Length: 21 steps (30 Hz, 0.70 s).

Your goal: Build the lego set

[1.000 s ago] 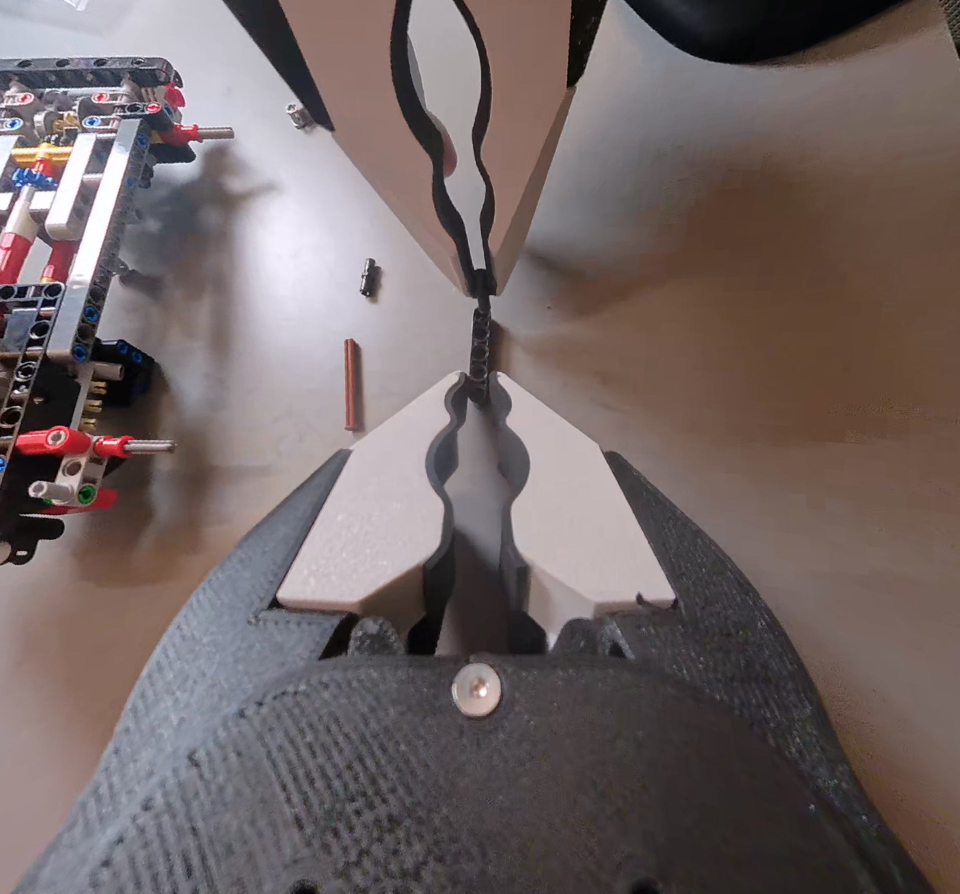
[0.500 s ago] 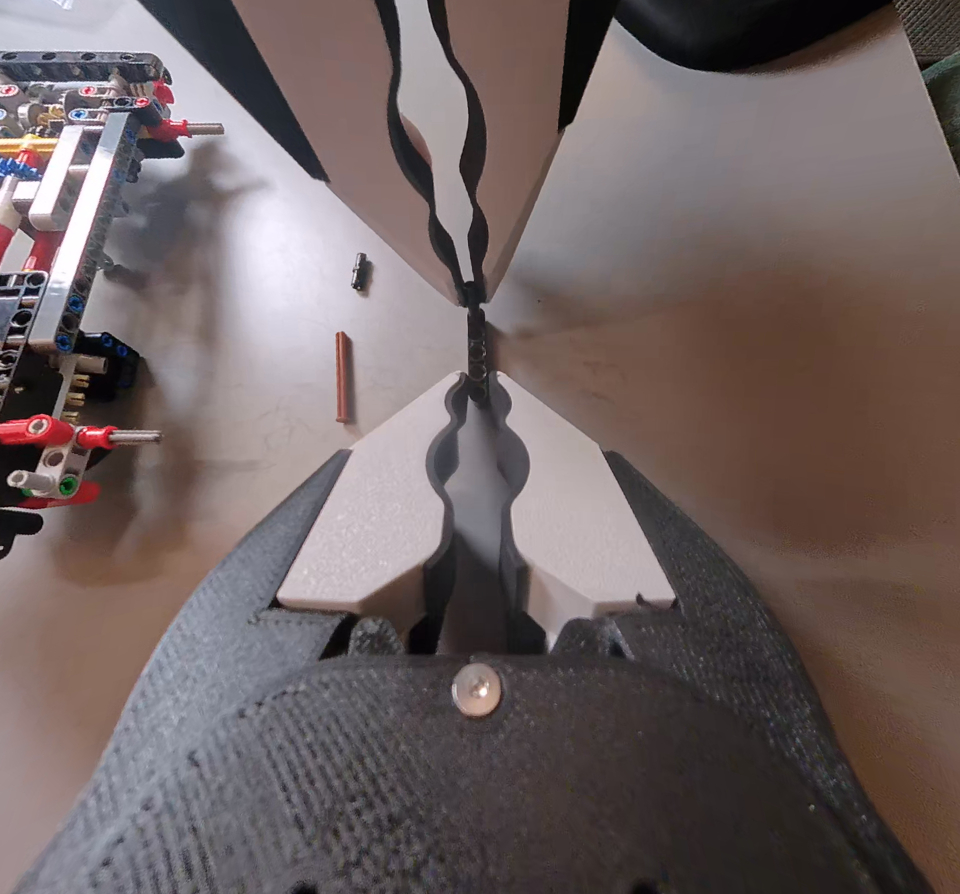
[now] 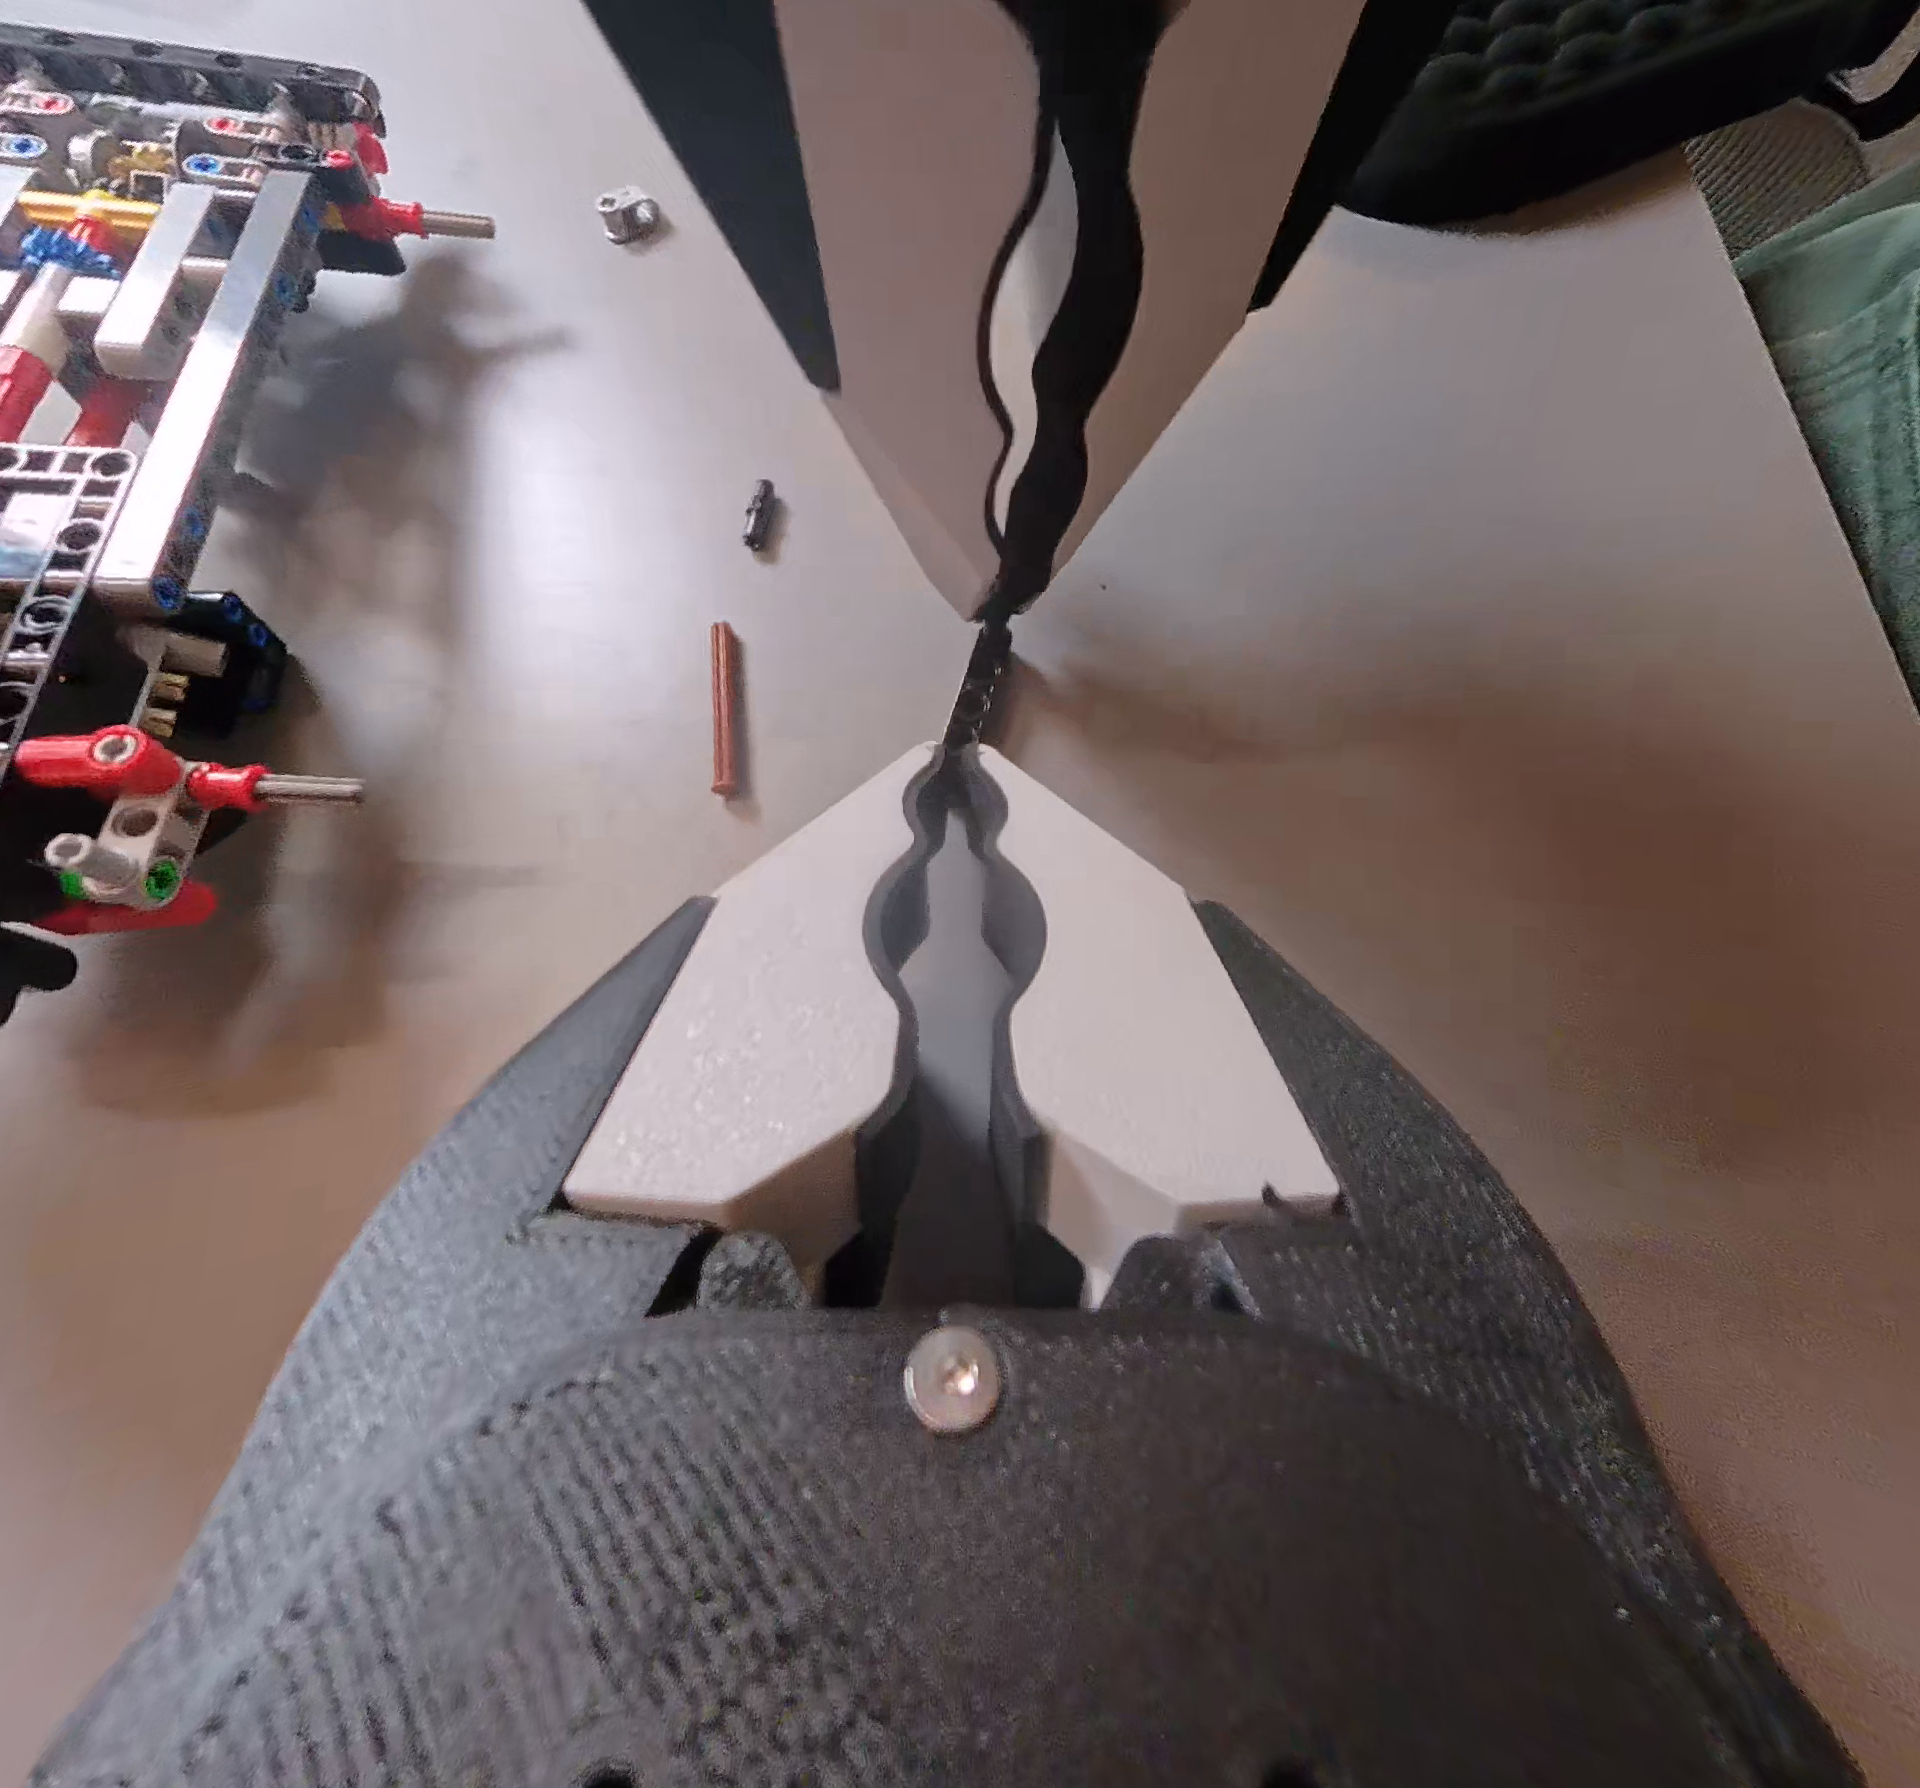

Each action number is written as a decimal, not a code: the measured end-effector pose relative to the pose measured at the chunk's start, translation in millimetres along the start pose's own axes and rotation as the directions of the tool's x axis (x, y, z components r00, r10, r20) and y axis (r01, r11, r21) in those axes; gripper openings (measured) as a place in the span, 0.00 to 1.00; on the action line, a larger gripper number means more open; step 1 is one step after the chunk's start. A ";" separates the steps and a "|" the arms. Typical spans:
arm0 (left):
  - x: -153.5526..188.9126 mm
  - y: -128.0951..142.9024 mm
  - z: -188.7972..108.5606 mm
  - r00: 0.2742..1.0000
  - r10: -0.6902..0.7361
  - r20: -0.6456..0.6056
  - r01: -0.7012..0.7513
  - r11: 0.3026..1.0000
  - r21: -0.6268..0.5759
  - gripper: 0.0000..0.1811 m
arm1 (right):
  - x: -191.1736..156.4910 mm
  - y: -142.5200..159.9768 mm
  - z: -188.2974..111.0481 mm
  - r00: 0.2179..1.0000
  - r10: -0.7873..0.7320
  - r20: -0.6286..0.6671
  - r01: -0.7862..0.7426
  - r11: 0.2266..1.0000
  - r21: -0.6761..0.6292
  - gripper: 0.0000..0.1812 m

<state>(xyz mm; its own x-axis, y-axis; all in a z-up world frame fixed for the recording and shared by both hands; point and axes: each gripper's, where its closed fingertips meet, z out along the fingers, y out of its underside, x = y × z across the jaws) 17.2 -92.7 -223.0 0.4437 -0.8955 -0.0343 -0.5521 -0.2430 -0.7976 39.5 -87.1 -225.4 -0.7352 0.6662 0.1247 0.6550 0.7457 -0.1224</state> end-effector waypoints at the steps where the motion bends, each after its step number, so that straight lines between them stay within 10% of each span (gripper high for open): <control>1: 0.2 0.2 -0.5 1.000 -0.002 -0.007 0.002 1.000 0.001 0.00 | 0.5 -0.3 0.0 1.000 -0.015 -0.005 0.015 1.000 -0.008 0.01; 21: -3.1 3.4 0.9 0.999 -0.008 -0.048 0.007 1.000 -0.020 0.03 | 0.8 -6.2 0.7 0.968 -0.231 0.092 0.243 0.959 -0.148 0.00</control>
<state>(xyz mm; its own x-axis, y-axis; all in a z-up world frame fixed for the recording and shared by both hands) 14.6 -90.5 -226.1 0.4135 -0.9105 0.0010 -0.5629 -0.2565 -0.7857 34.7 -91.3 -225.2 -0.8798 0.4719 0.0582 0.4749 0.8781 0.0589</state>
